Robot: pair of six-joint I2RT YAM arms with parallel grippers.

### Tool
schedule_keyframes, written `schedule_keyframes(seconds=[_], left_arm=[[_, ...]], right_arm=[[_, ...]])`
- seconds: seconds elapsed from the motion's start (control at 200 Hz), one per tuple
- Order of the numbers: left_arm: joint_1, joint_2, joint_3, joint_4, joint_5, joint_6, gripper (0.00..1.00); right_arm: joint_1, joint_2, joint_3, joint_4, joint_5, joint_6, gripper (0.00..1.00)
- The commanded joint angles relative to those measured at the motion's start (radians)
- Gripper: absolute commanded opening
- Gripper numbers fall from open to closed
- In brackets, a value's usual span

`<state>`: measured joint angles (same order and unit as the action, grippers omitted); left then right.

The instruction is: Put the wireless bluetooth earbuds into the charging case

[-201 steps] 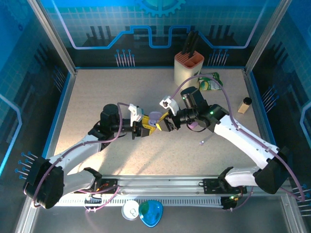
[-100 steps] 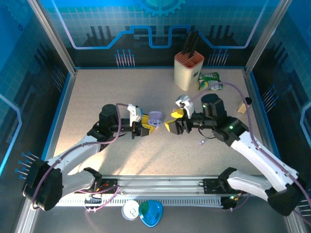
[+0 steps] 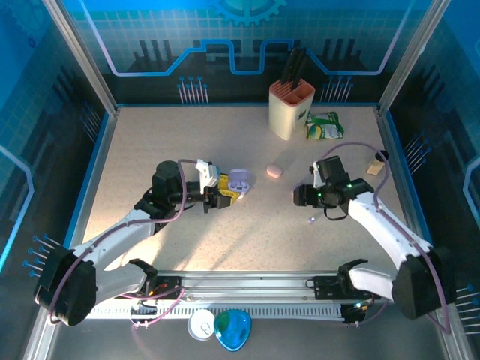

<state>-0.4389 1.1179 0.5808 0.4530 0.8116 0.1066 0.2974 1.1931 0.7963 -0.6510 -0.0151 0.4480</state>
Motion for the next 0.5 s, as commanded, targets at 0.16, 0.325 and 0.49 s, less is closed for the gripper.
schedule_keyframes(seconds=[0.16, 0.325, 0.49], left_arm=[[-0.001, -0.035, -0.015, 0.024, -0.025, 0.025, 0.27], [-0.001, -0.03, -0.011, 0.029, -0.017, 0.022, 0.27], [-0.001, -0.018, -0.011, 0.036, -0.011, 0.02, 0.26]], right_arm=[[-0.043, 0.108, -0.068, 0.019, 0.034, 0.07, 0.66], [-0.045, 0.153, -0.074, -0.011, 0.064, 0.081, 0.65], [-0.045, 0.16, -0.098, 0.007, 0.016, 0.093, 0.6]])
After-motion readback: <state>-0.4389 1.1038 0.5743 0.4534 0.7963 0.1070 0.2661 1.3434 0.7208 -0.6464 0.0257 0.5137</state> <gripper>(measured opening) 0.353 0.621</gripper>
